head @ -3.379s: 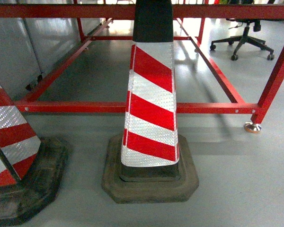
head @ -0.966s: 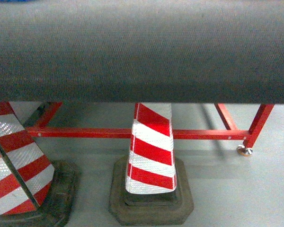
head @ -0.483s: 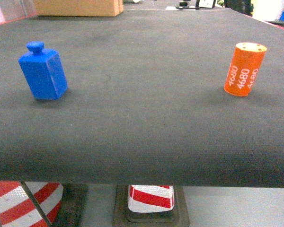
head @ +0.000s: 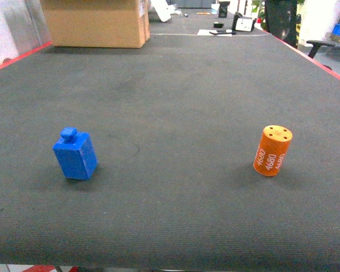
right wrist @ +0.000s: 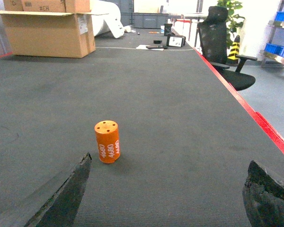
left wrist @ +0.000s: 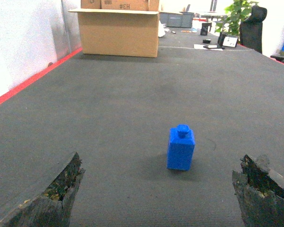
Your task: Sort blue parts and orange caps into right shelf containers
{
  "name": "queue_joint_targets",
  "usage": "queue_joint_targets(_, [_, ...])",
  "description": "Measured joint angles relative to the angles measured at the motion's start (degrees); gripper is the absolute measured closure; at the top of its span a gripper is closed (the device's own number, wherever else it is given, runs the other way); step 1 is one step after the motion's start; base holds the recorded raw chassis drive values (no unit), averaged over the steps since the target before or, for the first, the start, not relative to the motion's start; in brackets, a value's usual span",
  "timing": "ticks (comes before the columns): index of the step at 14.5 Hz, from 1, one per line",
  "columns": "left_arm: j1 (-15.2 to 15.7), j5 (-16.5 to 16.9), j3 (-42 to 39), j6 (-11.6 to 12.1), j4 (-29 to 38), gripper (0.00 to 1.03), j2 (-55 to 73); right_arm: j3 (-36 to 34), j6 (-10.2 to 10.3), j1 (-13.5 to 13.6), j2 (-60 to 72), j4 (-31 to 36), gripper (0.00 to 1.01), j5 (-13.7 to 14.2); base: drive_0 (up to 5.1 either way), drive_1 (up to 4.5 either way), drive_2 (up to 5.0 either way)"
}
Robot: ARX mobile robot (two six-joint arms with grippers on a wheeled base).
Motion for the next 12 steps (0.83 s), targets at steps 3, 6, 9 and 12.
queue_joint_targets(3, [0.0, 0.0, 0.0, 0.0, 0.0, 0.05, 0.0, 0.0, 0.0, 0.0, 0.0, -0.3, 0.03, 0.0, 0.0, 0.00, 0.0])
queue_joint_targets(6, [0.0, 0.0, 0.0, 0.0, -0.2, 0.05, 0.0, 0.0, 0.0, 0.0, 0.0, -0.3, 0.03, 0.0, 0.0, 0.00, 0.0])
queue_joint_targets(9, [0.0, 0.0, 0.0, 0.0, -0.2, 0.05, 0.0, 0.0, 0.0, 0.0, 0.0, -0.2, 0.03, 0.0, 0.0, 0.00, 0.0])
queue_joint_targets(12, [0.0, 0.0, 0.0, 0.0, -0.2, 0.05, 0.0, 0.0, 0.0, 0.0, 0.0, -0.2, 0.03, 0.0, 0.0, 0.00, 0.0])
